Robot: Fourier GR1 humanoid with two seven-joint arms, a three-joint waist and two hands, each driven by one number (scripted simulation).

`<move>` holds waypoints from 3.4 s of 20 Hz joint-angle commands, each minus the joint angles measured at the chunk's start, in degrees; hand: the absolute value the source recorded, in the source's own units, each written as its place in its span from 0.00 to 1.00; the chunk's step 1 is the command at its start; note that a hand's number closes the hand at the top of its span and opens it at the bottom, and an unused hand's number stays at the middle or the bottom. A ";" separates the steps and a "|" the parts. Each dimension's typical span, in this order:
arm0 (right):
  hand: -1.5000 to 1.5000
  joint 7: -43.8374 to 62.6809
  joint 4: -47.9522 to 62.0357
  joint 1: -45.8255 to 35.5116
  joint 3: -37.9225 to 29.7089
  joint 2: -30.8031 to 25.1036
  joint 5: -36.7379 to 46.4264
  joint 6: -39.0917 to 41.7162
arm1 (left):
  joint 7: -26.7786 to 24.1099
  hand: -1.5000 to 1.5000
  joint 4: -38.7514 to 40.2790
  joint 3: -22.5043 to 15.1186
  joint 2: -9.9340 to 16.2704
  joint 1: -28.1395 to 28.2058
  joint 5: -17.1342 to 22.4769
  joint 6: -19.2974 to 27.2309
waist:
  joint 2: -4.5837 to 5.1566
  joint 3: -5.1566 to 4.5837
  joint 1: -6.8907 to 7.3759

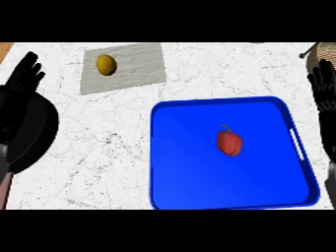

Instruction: Pick the bell pepper from the tray and place it in the tiered basket

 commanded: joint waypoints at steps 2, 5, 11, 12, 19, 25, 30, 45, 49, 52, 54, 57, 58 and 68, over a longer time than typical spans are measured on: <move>1.00 -2.31 2.33 -4.13 -2.64 2.07 -6.30 4.70 | -3.43 0.50 -1.66 -2.64 -5.50 4.47 -4.23 3.56 | -2.01 -0.02 -0.92; 1.00 -2.79 -1.74 -6.76 -6.02 2.23 -16.52 10.79 | -5.89 0.50 -1.25 -6.55 -10.88 3.39 -8.91 9.54 | -2.01 0.02 -1.77; 0.00 0.56 6.08 -2.18 -5.04 10.56 -29.04 17.11 | -8.25 0.50 -1.87 -9.69 -15.16 6.71 -8.88 10.31 | -1.61 0.25 -0.89; 0.00 -1.45 6.09 0.55 -4.66 10.12 -30.62 21.73 | -9.20 0.50 -1.32 -9.85 -14.96 7.86 -9.66 10.50 | -1.78 0.20 -1.34; 0.00 -1.43 -6.28 10.03 -10.57 -6.71 -29.94 36.65 | -8.82 0.50 -0.95 -9.74 -16.98 8.70 -11.66 12.39 | -2.43 -0.06 -2.64; 0.00 4.35 -15.53 8.37 -9.92 -21.39 -9.89 35.29 | -8.63 0.50 -0.25 -10.15 -17.47 7.50 -11.86 12.18 | -2.59 -0.33 -3.09; 0.00 14.45 -26.16 5.71 -6.87 -31.20 2.05 35.72 | -6.70 0.50 0.27 -8.79 -17.29 4.99 -10.81 11.45 | -2.57 -0.43 -2.71; 0.00 66.03 -37.31 -22.22 25.06 -20.05 9.59 35.42 | -4.80 0.50 1.17 -8.81 -19.51 1.43 -12.36 9.44 | -1.95 -0.27 0.25; 0.00 68.79 -35.75 -22.33 31.49 -15.12 13.55 37.83 | -9.55 0.50 2.14 -7.39 -18.95 4.91 -12.72 8.00 | -2.11 -0.15 -0.88; 0.00 72.93 -30.09 -27.22 33.17 -12.02 12.06 38.13 | -8.28 0.50 2.27 -8.27 -20.43 4.64 -14.35 9.94 | -2.12 -0.18 -0.76; 0.00 74.53 -30.27 -26.27 35.10 -12.13 12.59 38.07 | -7.19 0.50 0.64 -8.61 -20.45 5.23 -13.72 9.03 | -2.21 -0.17 -1.03; 0.00 75.70 -30.57 -26.37 33.15 -14.02 9.40 39.98 | -8.14 0.50 1.93 -9.44 -22.46 4.80 -16.16 11.38 | -2.25 -0.15 -1.66; 0.00 75.74 -28.57 -26.54 35.48 -13.75 11.91 39.38 | -7.94 0.50 -0.41 -8.81 -20.17 7.75 -14.91 9.52 | -2.30 -0.15 -1.06; 0.00 68.56 -25.69 -24.10 33.14 -19.19 16.39 41.61 | -4.47 0.50 -2.98 -8.36 -21.19 7.11 -15.59 8.94 | -2.20 -0.04 -1.27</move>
